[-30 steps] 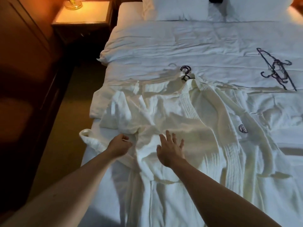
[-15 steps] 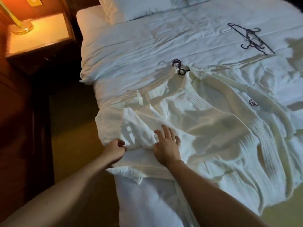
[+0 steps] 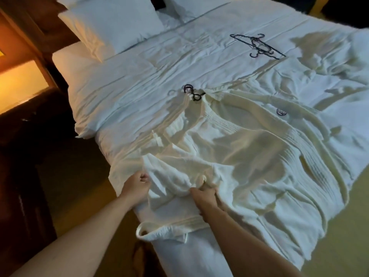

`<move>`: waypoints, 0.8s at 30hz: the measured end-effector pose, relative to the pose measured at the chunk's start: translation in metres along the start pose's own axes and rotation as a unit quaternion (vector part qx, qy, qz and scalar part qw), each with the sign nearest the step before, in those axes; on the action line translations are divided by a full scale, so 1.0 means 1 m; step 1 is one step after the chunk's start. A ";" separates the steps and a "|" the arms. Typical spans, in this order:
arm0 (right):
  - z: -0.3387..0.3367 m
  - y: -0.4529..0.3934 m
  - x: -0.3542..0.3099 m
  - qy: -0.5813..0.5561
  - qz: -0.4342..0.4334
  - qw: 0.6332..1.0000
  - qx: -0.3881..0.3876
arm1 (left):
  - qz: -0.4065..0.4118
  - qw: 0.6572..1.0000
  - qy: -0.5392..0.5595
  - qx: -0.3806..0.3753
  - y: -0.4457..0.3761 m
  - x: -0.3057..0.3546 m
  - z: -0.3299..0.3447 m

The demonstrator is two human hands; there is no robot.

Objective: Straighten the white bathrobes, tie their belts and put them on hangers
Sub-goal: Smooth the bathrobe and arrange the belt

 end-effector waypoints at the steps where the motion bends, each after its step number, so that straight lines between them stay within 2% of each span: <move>1: 0.004 0.002 0.005 -0.058 -0.004 0.998 0.039 | 0.018 1.000 -0.009 0.002 -0.013 0.003 -0.004; 3: 0.019 -0.002 0.017 -0.169 -0.008 0.978 0.119 | 0.052 0.998 -0.040 0.022 -0.052 0.013 -0.012; 5: 0.033 -0.002 0.022 -0.259 -0.011 0.952 0.162 | 0.058 0.995 -0.063 0.041 -0.077 0.025 -0.016; 6: 0.045 -0.005 0.024 -0.283 -0.013 0.942 0.179 | 0.073 0.994 -0.072 0.022 -0.092 0.028 -0.016; 11: 0.088 -0.005 0.012 -0.341 -0.016 0.929 0.142 | 0.079 0.974 -0.140 -0.158 -0.130 0.026 -0.015; 13: 0.096 -0.003 0.003 -0.340 -0.025 0.932 0.119 | 0.079 0.967 -0.156 -0.185 -0.139 0.023 -0.019; 15: 0.104 0.002 -0.002 -0.353 -0.041 0.926 0.126 | 0.112 0.960 -0.189 -0.171 -0.146 0.024 -0.021; 17: 0.108 0.001 -0.006 -0.379 -0.065 0.912 0.144 | 0.156 0.961 -0.204 -0.104 -0.144 0.027 -0.029; 20: 0.123 0.002 -0.012 -0.387 -0.100 0.900 0.174 | 0.225 0.964 -0.144 -0.008 -0.137 0.032 -0.053; 22: 0.137 0.002 -0.017 -0.368 -0.128 0.903 0.181 | 0.245 0.967 -0.065 -0.006 -0.136 0.032 -0.071; 24: 0.152 -0.002 -0.018 -0.353 -0.135 0.901 0.214 | 0.249 0.968 -0.042 -0.018 -0.137 0.024 -0.084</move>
Point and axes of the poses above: each hand's wrist, its own y-axis away from the middle knuckle, its own z-axis out of the palm, x = y × z, the point moved 1 cm from there along -y, towards the middle knuckle, and after that the axes turned 13 degrees about -z, right-handed, at the moved point
